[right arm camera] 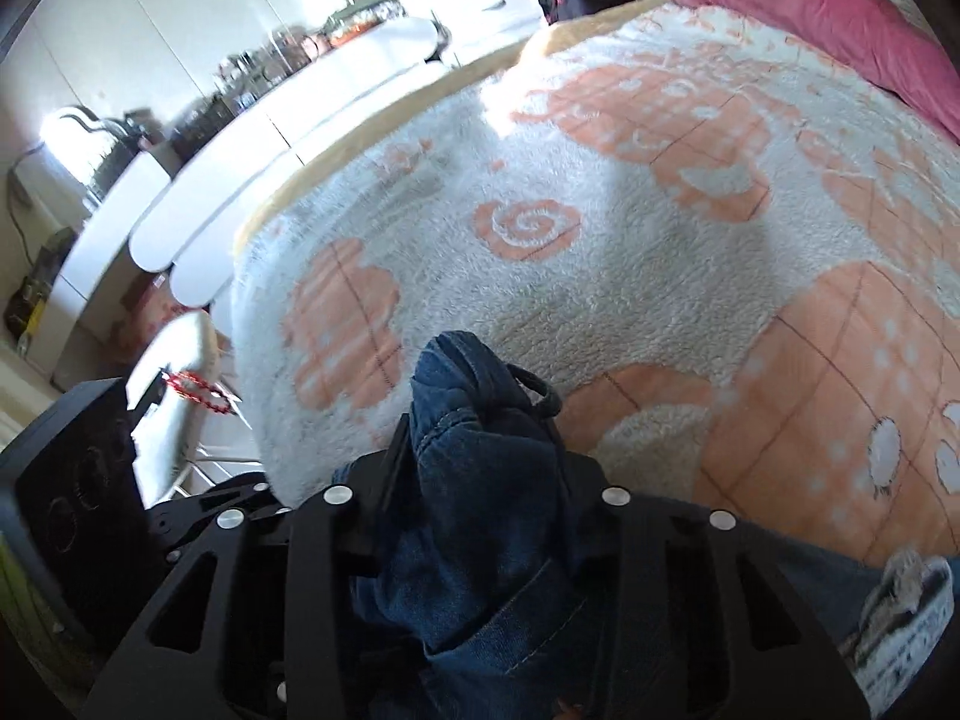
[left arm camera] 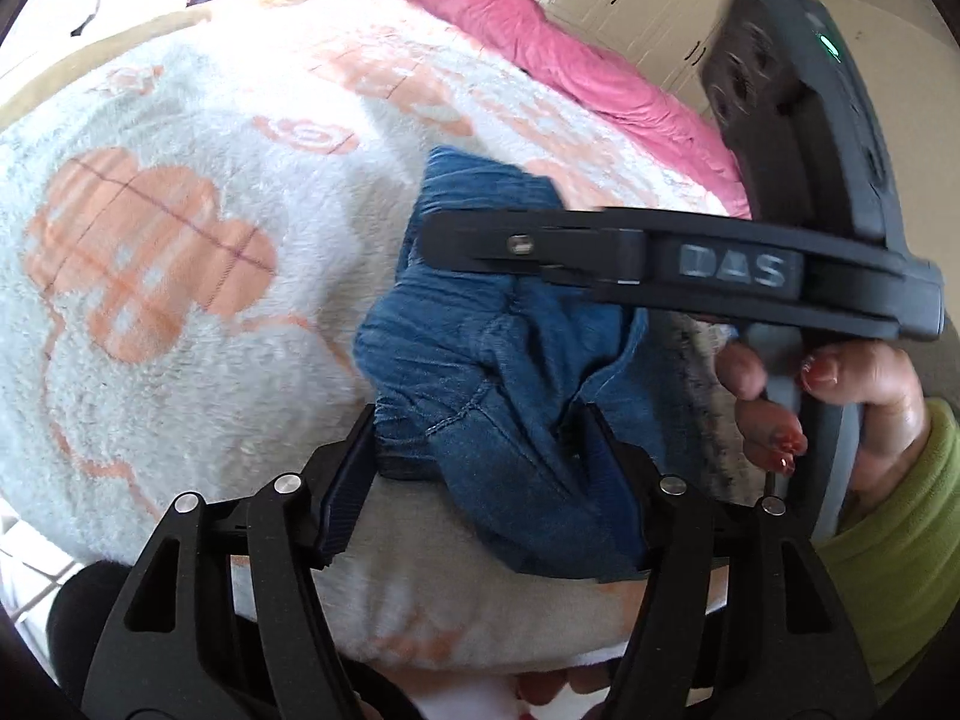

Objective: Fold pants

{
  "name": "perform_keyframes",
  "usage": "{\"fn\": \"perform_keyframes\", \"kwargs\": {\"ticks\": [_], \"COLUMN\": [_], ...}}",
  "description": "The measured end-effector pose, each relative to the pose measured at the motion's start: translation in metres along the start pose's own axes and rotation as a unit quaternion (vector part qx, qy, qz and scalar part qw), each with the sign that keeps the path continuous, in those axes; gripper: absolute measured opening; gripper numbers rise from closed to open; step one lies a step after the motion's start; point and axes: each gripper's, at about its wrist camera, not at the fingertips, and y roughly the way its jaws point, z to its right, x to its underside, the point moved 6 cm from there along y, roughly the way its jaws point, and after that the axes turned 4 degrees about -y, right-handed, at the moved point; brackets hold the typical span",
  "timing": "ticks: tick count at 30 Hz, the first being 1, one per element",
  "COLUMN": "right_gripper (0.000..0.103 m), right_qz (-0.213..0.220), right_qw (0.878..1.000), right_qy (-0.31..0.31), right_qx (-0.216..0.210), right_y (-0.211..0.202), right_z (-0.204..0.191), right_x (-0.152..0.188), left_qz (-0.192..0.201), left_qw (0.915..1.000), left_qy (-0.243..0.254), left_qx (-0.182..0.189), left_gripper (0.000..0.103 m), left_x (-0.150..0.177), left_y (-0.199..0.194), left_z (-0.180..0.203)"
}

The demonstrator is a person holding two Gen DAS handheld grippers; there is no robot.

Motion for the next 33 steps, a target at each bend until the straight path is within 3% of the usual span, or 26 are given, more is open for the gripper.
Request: {"fn": "perform_keyframes", "kwargs": {"ticks": [2,7,14,16,18,21,25,29,33], "right_gripper": [0.037,0.037,0.041,0.046,0.061,0.067,0.068,0.068,0.065], "right_qz": [0.025,0.075,0.107,0.117,0.128,0.152,0.138,0.116,0.050], "right_qw": [1.000,0.996,0.993,0.991,0.988,0.980,0.977,0.977,0.975], "right_qy": [0.010,0.030,0.053,0.067,0.086,0.125,0.139,0.153,0.148], "right_qx": [-0.007,-0.022,0.004,0.009,0.023,0.037,0.089,0.090,0.160], "right_y": [-0.024,-0.085,-0.139,-0.153,-0.168,-0.191,-0.198,-0.186,-0.168], "right_z": [0.004,0.023,0.056,0.068,0.083,0.106,0.122,0.122,0.134], "right_x": [0.005,0.021,0.049,0.060,0.073,0.094,0.122,0.139,0.157], "left_qz": [-0.004,-0.003,-0.027,-0.034,-0.044,-0.077,-0.125,-0.124,-0.121], "left_qw": [0.9996,0.9979,0.9923,0.9898,0.9868,0.9787,0.9645,0.9640,0.9660], "left_qy": [-0.002,0.041,0.094,0.112,0.126,0.146,0.186,0.202,0.195], "left_qx": [0.030,0.050,0.075,0.081,0.093,0.122,0.140,0.120,0.119], "left_gripper": [0.054,0.054,0.055,0.059,0.060,0.062,0.065,0.068,0.069], "left_x": [0.000,-0.003,0.010,0.010,0.009,0.024,0.050,0.065,0.058], "left_y": [-0.002,-0.007,0.008,0.016,0.027,0.041,0.064,0.069,0.064], "left_z": [0.014,0.058,0.128,0.144,0.160,0.186,0.207,0.213,0.203]}}
